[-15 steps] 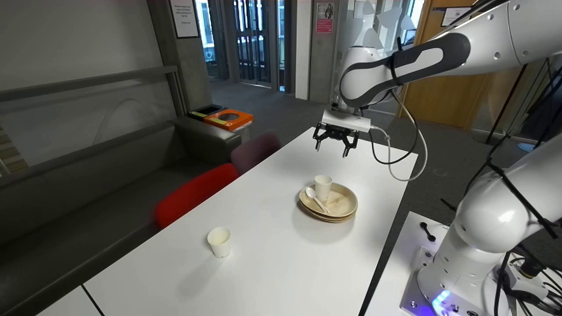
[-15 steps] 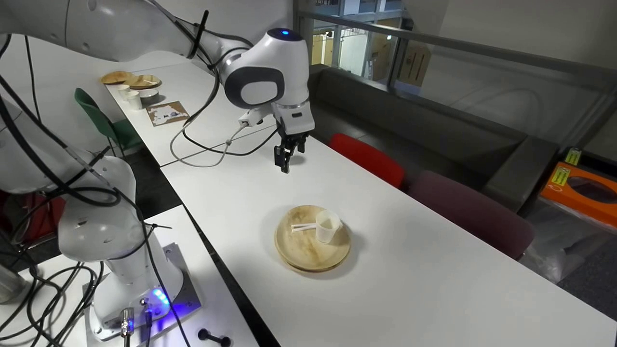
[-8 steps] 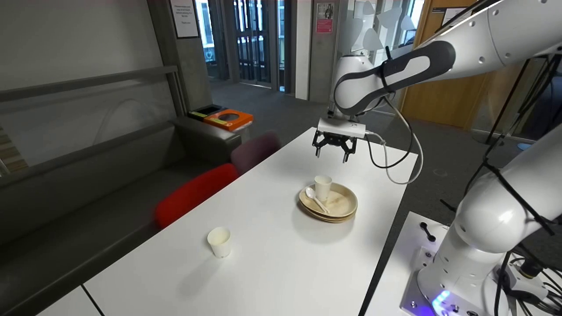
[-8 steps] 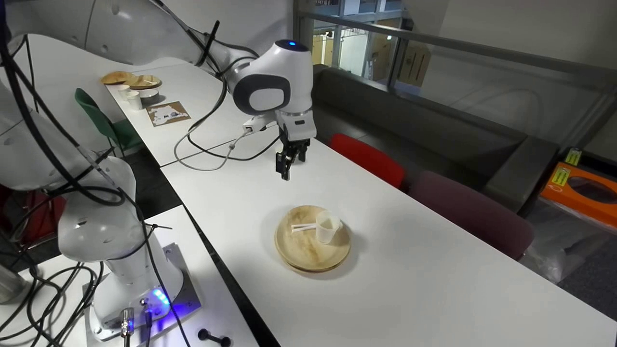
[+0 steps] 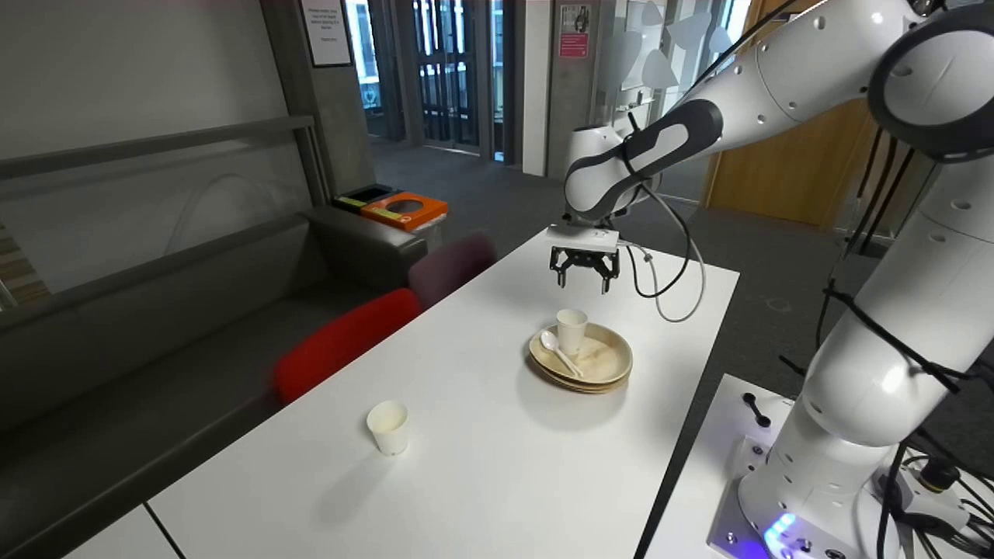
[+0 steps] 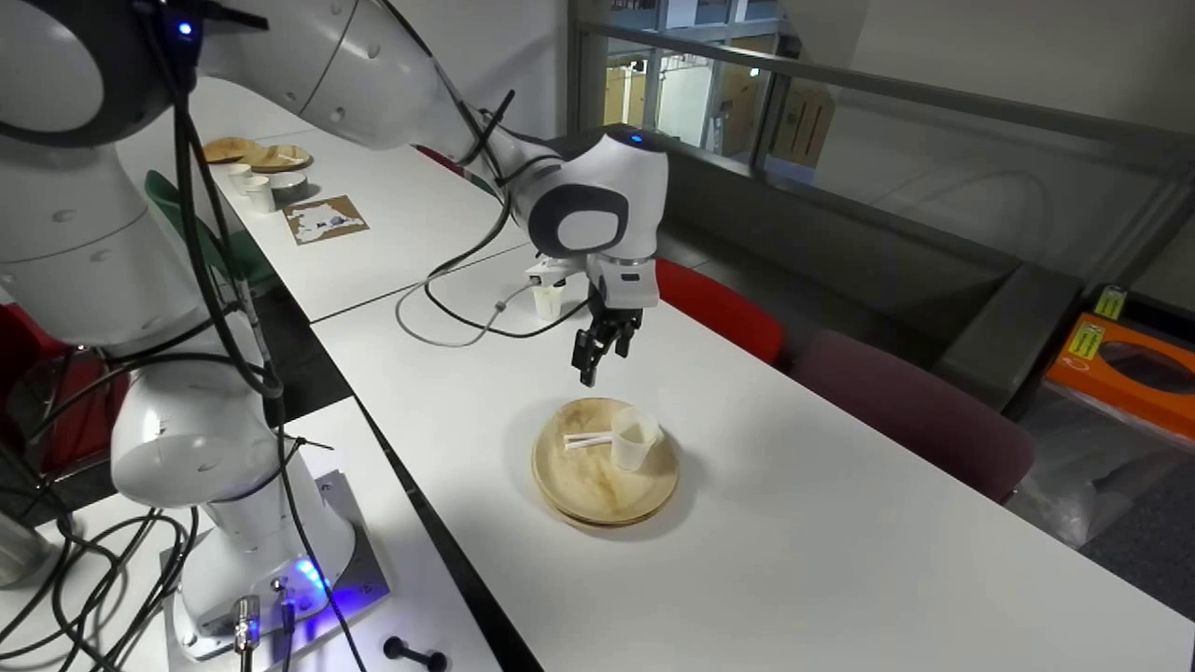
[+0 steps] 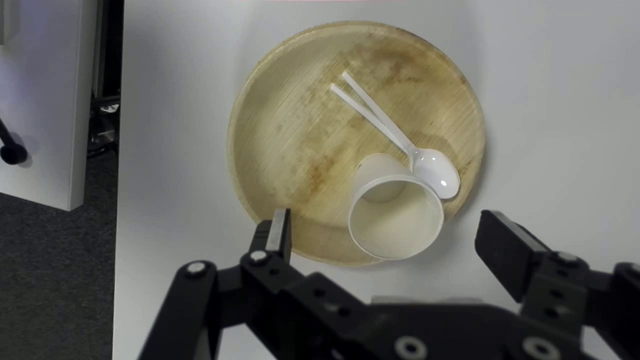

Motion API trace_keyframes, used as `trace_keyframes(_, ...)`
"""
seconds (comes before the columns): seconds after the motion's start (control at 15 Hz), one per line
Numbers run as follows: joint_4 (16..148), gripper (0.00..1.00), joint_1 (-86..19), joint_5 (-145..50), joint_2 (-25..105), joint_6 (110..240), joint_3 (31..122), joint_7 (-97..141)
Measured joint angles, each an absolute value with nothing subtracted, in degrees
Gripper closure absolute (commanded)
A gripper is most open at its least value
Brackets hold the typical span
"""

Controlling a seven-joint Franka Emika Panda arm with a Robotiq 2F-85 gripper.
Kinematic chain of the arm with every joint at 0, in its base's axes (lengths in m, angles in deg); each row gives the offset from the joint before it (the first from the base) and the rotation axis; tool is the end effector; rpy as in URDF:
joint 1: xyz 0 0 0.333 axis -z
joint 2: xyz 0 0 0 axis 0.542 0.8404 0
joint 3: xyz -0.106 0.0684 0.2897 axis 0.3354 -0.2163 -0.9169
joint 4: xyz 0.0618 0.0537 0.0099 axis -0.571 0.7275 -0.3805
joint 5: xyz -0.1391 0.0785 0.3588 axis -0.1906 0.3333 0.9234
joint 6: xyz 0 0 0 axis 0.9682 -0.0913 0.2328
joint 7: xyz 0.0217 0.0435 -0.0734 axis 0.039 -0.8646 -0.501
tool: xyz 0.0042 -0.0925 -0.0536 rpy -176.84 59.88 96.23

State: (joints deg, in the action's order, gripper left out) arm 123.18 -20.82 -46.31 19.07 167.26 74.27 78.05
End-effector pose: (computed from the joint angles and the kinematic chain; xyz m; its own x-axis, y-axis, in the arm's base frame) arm 0.4749 -0.1178 0.3631 0.2820 -0.9594 -0.0104 -0.9580 -0.2822 0.0513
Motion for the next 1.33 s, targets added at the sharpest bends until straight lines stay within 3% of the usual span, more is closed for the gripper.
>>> trace_keyframes(1.33,116.4,0.0,-22.4,-46.8,32.7,166.5,80.6,78.4)
